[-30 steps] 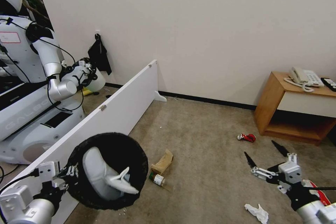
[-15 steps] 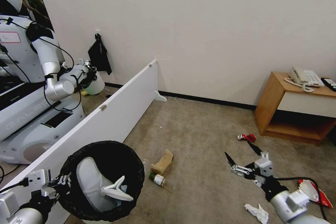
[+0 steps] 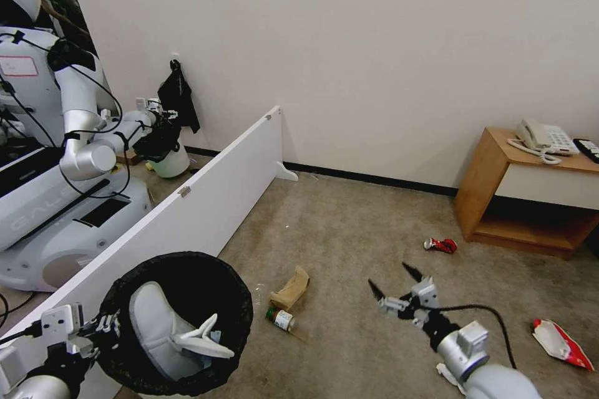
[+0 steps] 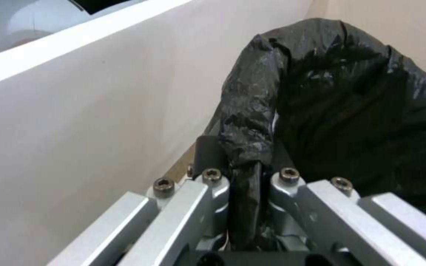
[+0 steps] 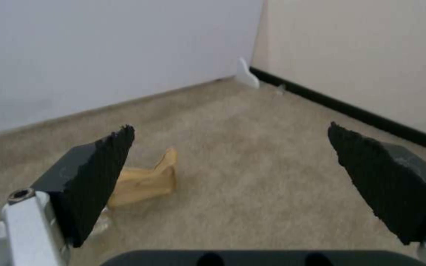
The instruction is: Pick up the trash bin, then pick up the garbage from the floor and place it into the trash bin.
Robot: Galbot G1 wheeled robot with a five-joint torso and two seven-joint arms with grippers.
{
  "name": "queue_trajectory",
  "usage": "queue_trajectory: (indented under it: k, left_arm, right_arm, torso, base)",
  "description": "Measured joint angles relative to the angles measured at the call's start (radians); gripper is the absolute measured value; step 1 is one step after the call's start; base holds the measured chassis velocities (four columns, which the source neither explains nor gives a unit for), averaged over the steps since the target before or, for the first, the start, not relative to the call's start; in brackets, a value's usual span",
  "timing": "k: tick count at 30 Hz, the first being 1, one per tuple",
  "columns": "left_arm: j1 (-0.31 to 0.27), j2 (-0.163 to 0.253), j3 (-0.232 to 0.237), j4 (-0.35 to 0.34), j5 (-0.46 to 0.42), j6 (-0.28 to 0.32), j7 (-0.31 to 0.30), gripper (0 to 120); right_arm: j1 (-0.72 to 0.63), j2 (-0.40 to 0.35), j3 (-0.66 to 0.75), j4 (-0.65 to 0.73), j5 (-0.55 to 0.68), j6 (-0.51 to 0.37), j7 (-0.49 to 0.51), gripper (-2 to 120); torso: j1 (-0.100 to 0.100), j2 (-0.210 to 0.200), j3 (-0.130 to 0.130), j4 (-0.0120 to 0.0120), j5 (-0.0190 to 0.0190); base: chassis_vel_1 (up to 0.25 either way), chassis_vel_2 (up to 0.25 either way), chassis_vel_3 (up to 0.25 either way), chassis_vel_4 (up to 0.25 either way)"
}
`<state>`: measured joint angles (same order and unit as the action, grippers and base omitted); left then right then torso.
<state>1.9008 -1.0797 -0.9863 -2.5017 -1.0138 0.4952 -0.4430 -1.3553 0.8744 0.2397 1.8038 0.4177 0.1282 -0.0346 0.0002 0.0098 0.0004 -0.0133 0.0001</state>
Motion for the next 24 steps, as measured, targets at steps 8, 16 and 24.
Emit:
queue_trajectory:
  k: [8, 16, 24]
  left_arm:
    - [0.006, -0.012, 0.013, 0.000, 0.002, 0.003, -0.005, 4]
    - [0.011, -0.022, 0.019, 0.001, 0.013, 0.004, -0.004, 4]
    - [0.009, -0.018, 0.021, 0.001, 0.013, 0.004, -0.002, 4]
  right_arm:
    - [-0.002, 0.015, -0.028, -0.028, -0.032, 0.003, -0.023, 100]
    - [-0.024, 0.030, -0.012, -0.023, -0.053, 0.012, -0.038, 100]
    - [-0.032, 0.030, -0.004, -0.017, -0.057, 0.018, -0.046, 100]
  torso:
    - [0.000, 0.000, 0.000, 0.0001, -0.0001]
    - [0.000, 0.000, 0.000, 0.0001, -0.0002]
    - [0.000, 0.000, 0.000, 0.0003, -0.0001]
  base:
    - [0.000, 0.000, 0.000, 0.000]
    - [0.000, 0.000, 0.000, 0.000]
    - [-0.017, 0.022, 0.031, -0.022]
